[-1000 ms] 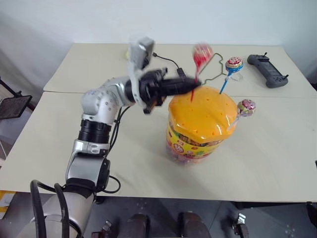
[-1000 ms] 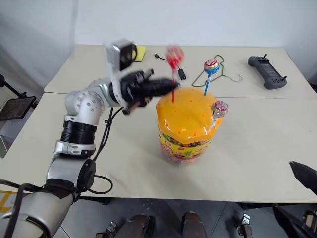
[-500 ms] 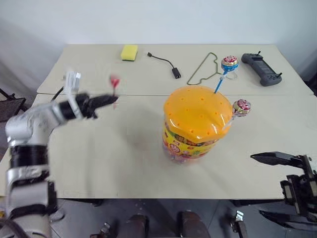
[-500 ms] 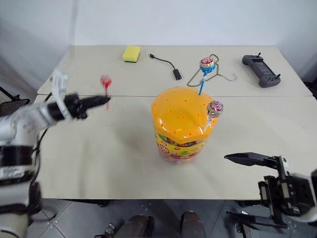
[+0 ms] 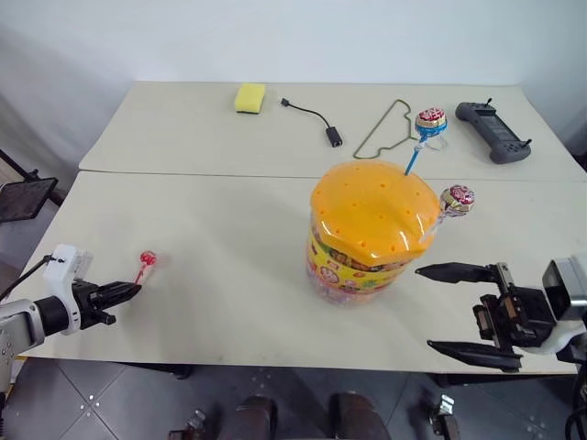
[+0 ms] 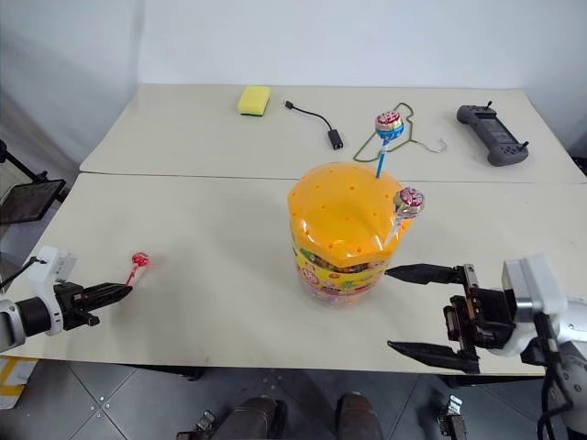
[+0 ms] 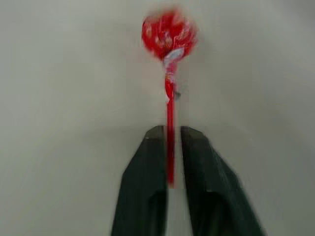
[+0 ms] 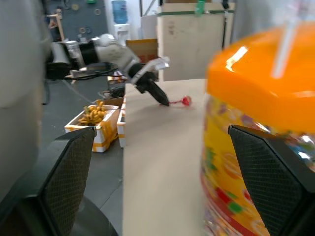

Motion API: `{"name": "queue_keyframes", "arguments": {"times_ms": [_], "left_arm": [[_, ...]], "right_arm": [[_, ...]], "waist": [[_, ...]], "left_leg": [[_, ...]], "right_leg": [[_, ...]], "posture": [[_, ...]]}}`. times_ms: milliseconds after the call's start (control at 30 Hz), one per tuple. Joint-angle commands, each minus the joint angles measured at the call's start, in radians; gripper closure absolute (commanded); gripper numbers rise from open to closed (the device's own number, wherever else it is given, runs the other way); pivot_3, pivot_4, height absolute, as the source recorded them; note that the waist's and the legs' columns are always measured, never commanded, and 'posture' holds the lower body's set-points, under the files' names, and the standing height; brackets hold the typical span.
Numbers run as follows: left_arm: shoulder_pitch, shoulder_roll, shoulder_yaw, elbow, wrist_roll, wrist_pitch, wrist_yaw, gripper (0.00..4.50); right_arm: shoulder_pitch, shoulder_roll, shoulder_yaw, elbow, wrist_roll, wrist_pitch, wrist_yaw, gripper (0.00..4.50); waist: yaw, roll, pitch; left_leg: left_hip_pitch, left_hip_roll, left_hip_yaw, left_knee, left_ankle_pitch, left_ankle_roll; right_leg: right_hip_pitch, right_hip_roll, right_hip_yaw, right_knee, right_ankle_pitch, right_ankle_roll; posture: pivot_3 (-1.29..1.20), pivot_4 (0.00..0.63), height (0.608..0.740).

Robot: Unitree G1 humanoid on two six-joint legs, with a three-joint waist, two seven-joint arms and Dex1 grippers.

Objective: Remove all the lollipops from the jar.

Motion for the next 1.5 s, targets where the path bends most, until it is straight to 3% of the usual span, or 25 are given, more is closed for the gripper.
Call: {"name": "queue_keyframes", "arguments": {"times_ms": [33,200,367,433,600,700,933,1267,1367,1500], "left_arm": [[-0.003,0.012,0.008,0.077,0.053,-0.077,0.005,2.66],[-0.098,0.095,0.069,0.298,0.018,-0.411,-0.313,1.24],[-0.238,0.157,0.025,0.376,-0.029,-0.457,-0.54,1.24],[-0.312,0.099,0.038,0.284,-0.11,-0.471,-0.575,1.24],[-0.383,-0.049,0.025,0.004,-0.335,-0.287,-0.489,1.24],[-0.407,-0.103,0.022,-0.069,-0.406,-0.227,-0.425,1.24],[-0.493,-0.22,-0.027,-0.134,-0.462,-0.223,-0.323,1.24],[-0.522,-0.307,-0.098,-0.132,-0.474,-0.226,-0.313,1.24],[-0.532,-0.323,-0.113,-0.143,-0.478,-0.222,-0.3,1.2],[-0.529,-0.333,-0.118,-0.151,-0.479,-0.219,-0.287,1.2]], "right_arm": [[-0.032,0.003,-0.027,-0.018,0.047,0.046,-0.081,0.0],[-0.073,0.03,-0.089,-0.061,0.145,0.122,-0.307,0.0],[-0.077,0.017,-0.125,-0.059,0.171,0.146,-0.339,0.0],[-0.079,-0.001,-0.146,-0.051,0.18,0.16,-0.337,0.0],[-0.058,-0.03,-0.181,-0.03,0.193,0.197,-0.313,0.0],[-0.054,-0.026,-0.209,0.007,0.167,0.181,-0.312,0.0],[-0.131,-0.014,-0.244,0.136,0.081,0.119,-0.371,0.0],[-0.356,0.01,-0.073,0.22,0.007,0.156,-0.41,0.0],[-0.395,0.02,-0.049,0.232,-0.001,0.157,-0.4,0.6],[-0.421,0.017,-0.034,0.237,-0.008,0.173,-0.394,2.01]], "waist": [[0.0,0.001,-0.001],[-0.003,0.001,0.0],[-0.002,0.0,0.0],[-0.001,0.001,0.0],[-0.001,0.0,0.0],[-0.009,0.0,0.0],[-0.023,0.0,0.0],[-0.025,0.0,0.0],[-0.022,0.0,0.0],[-0.023,0.0,0.0]], "left_leg": [[0.0,0.001,0.0,0.0,0.0,-0.001],[0.0,0.006,0.002,0.0,0.0,-0.003],[-0.001,0.006,0.001,0.0,-0.001,-0.004],[-0.001,0.006,0.001,0.0,-0.001,-0.003],[-0.002,0.006,0.0,0.002,-0.002,-0.003],[-0.002,0.007,0.001,0.002,-0.002,-0.003],[-0.001,0.007,0.003,0.003,-0.002,-0.003],[-0.001,0.008,0.005,0.003,-0.002,-0.003],[-0.001,0.008,0.005,0.003,-0.002,-0.004],[-0.002,0.008,0.004,0.003,-0.002,-0.003]], "right_leg": [[0.0,0.001,0.0,0.0,0.0,0.0],[-0.001,0.004,-0.005,-0.001,0.001,-0.005],[-0.001,0.003,-0.006,-0.001,0.001,-0.006],[-0.001,0.003,-0.006,-0.001,0.001,-0.006],[0.0,0.003,-0.007,0.001,0.001,-0.005],[-0.001,0.004,-0.007,0.002,0.001,-0.005],[0.0,0.005,-0.008,0.001,0.001,-0.005],[-0.002,0.006,-0.008,0.001,0.001,-0.005],[-0.002,0.006,-0.008,0.001,0.001,-0.005],[-0.002,0.005,-0.008,0.001,0.001,-0.005]], "posture": [[0.0,0.15,0.74],[0.0,0.15,0.74],[0.0,0.15,0.74],[0.0,0.15,0.74],[0.0,0.15,0.74],[0.0,0.15,0.74],[0.0,0.15,0.74],[0.0,0.15,0.74],[0.0,0.15,0.74],[0.0,0.15,0.74]]}}
